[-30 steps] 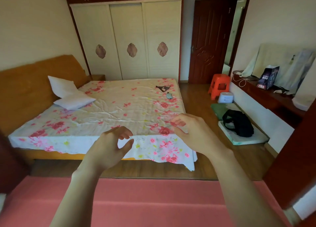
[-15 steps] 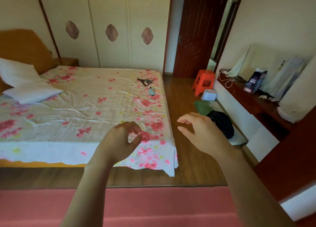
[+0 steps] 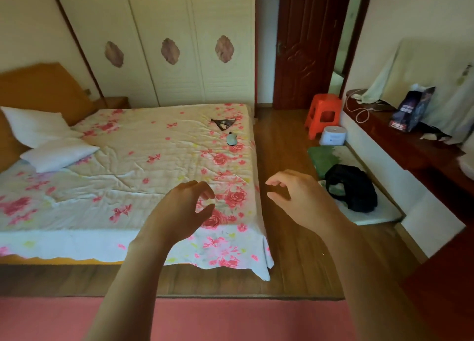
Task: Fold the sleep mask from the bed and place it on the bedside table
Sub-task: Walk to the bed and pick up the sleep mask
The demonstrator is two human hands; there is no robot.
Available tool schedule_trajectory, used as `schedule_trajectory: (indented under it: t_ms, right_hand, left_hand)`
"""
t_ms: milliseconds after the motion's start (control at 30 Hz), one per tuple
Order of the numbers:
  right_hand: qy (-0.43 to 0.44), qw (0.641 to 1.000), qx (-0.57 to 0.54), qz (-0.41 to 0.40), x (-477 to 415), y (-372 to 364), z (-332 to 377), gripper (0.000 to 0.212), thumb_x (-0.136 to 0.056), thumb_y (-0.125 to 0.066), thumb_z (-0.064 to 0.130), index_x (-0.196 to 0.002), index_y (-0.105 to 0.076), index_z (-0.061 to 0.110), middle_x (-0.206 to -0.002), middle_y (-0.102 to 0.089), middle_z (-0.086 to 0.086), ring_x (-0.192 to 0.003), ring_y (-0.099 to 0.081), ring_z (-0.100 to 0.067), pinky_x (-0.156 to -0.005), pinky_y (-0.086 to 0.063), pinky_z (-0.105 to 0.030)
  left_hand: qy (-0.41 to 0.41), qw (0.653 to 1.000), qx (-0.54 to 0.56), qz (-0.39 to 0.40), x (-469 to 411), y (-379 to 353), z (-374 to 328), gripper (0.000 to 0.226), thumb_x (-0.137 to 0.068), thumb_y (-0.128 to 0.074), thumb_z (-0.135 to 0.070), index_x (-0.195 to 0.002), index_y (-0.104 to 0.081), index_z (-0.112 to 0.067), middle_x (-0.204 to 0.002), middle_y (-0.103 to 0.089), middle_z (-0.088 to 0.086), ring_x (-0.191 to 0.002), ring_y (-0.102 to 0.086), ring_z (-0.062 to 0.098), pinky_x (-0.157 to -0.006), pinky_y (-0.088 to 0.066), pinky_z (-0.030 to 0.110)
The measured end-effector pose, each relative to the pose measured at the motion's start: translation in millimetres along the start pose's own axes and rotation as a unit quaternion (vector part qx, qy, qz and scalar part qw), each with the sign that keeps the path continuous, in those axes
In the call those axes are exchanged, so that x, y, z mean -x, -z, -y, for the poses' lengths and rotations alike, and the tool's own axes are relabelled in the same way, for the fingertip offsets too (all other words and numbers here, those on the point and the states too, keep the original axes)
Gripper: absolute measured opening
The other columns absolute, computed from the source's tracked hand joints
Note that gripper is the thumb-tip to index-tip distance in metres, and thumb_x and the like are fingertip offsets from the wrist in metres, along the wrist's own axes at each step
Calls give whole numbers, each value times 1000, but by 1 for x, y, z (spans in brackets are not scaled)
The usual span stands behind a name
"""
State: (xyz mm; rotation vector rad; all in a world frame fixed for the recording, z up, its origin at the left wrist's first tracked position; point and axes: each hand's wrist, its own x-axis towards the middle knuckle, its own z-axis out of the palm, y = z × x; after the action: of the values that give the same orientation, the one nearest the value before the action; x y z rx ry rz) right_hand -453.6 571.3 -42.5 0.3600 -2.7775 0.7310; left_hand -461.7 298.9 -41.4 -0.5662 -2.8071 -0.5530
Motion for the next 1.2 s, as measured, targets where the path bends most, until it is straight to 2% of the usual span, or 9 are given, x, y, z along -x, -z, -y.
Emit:
schedule_trajectory:
  t_ms: [100, 200, 300, 467, 600, 767, 933, 1100, 1200]
  right_hand:
    - [20, 1000, -20, -1, -31, 22, -42, 34, -89, -65, 39, -120, -64, 26, -122, -67, 8, -105, -64, -10, -82, -54, -24]
    - [39, 999, -30, -2, -55, 43, -83, 33, -88, -65, 42, -118, -64, 27, -121, -68, 9, -105, -64, -10, -82, -57, -28]
    - [39, 999, -38, 1, -75, 58, -126, 32, -89, -64, 43, -117, -65, 26, -119, -69, 8, -102, -64, -9, -79, -57, -26]
    - [30, 997, -70, 11, -101, 57, -183, 31, -90, -63, 42, -115, -66, 23, -112, -71, 6, -92, -64, -7, -66, -43, -10]
    - [27, 997, -72, 27, -135, 44, -214, 30, -90, -62, 42, -113, -66, 23, -111, -71, 7, -87, -59, -3, -65, -41, -9]
    - [50, 997, -38, 51, -206, 42, -239, 27, -92, -61, 41, -112, -66, 25, -110, -70, 8, -91, -63, -5, -72, -54, -21]
    - [71, 996, 1, 56, -300, 58, -256, 22, -93, -60, 40, -109, -66, 27, -108, -69, 9, -91, -62, -5, -72, -55, -23]
    - [90, 995, -15, 37, -368, 56, -273, 23, -94, -58, 40, -108, -68, 25, -104, -70, 8, -89, -63, -5, -72, -56, -25]
    - [76, 995, -8, 65, -391, 44, -293, 23, -93, -58, 42, -107, -67, 25, -104, -70, 8, -87, -63, -5, -71, -56, -23]
  left_hand:
    - [24, 999, -21, -6, -34, -13, -34, 18, -88, -73, -26, -105, -69, -22, -105, -72, -4, -93, -64, 12, -78, -48, 26]
    - [57, 997, -54, -8, -70, -22, -65, 20, -90, -69, -31, -108, -68, -23, -107, -72, -4, -98, -67, 18, -89, -54, 39]
    - [80, 995, -61, -13, -102, -38, -91, 20, -91, -68, -31, -108, -68, -22, -107, -72, -5, -99, -67, 18, -91, -53, 43]
    - [106, 992, -64, 20, -141, -70, -109, 16, -90, -70, -32, -105, -69, -25, -106, -73, -7, -94, -67, 11, -88, -54, 35]
    - [113, 991, -68, 26, -182, -89, -104, 16, -89, -71, -31, -103, -70, -24, -104, -73, -6, -94, -68, 14, -85, -55, 35]
    - [115, 992, -49, -3, -248, -112, -84, 19, -89, -71, -30, -105, -70, -21, -103, -72, -5, -95, -68, 17, -85, -54, 38]
    - [115, 993, 1, -1, -330, -124, -63, 18, -91, -68, -31, -106, -68, -21, -104, -72, -5, -95, -68, 15, -86, -54, 39]
    - [129, 991, 17, -17, -400, -121, -33, 16, -91, -68, -26, -106, -68, -19, -102, -72, -3, -90, -67, 16, -80, -56, 37]
    - [129, 991, 15, 17, -433, -133, -28, 18, -92, -67, -28, -108, -67, -20, -104, -71, -3, -92, -66, 16, -84, -56, 39]
